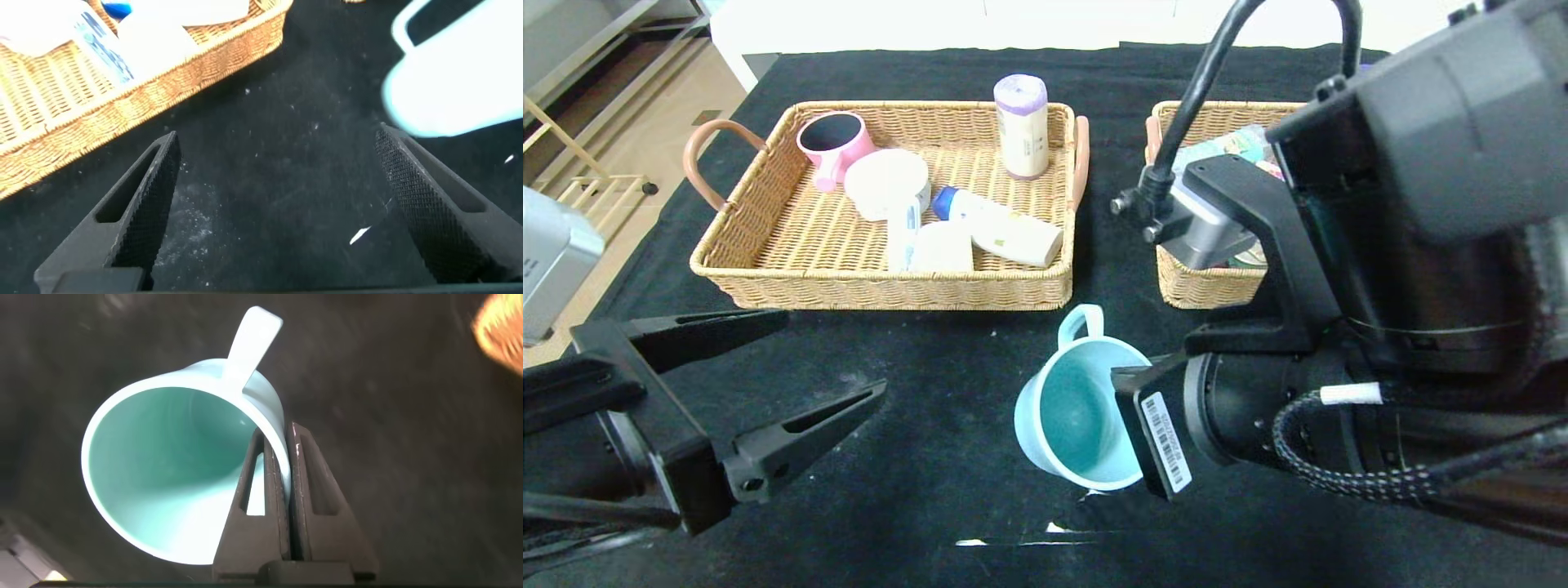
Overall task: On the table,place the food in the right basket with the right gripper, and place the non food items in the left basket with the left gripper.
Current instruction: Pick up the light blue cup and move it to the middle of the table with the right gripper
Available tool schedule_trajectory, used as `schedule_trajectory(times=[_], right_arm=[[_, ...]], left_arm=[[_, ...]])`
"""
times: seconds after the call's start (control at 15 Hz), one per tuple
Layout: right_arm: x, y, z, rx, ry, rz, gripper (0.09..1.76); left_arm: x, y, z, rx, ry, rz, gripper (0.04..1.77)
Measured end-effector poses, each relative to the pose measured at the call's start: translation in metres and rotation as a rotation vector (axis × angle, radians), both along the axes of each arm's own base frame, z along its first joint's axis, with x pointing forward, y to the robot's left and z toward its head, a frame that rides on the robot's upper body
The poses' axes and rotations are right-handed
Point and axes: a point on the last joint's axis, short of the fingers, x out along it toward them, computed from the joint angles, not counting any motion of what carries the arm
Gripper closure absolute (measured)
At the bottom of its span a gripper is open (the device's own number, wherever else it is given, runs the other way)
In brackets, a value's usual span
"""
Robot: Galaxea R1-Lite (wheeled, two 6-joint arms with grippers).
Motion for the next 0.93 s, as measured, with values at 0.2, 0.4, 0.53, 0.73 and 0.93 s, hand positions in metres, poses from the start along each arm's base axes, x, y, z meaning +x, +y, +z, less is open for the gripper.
schedule_trajectory(times=[0.2, 0.4, 0.53, 0.73, 0.93], right_arm=[[0.004, 0.017, 0.004, 0.038, -0.007, 0.036, 1.68], [0.012, 0.035, 0.001, 0.060, -0.024, 0.052, 1.68], [0.016, 0.045, -0.005, 0.070, -0.041, 0.060, 1.68], [0.025, 0.057, -0.016, 0.067, -0.045, 0.050, 1.68], [0.037, 0.067, -0.026, 0.076, -0.051, 0.034, 1.68]], left_arm=[[-0.004, 0.003, 0.004, -0.010, -0.022, 0.007, 0.09], [-0.006, 0.005, 0.007, -0.015, -0.036, 0.010, 0.09], [-0.008, 0.006, 0.007, -0.018, -0.041, 0.010, 0.09], [-0.008, 0.006, 0.008, -0.018, -0.046, 0.011, 0.09], [-0.008, 0.007, 0.008, -0.020, -0.045, 0.014, 0.09]])
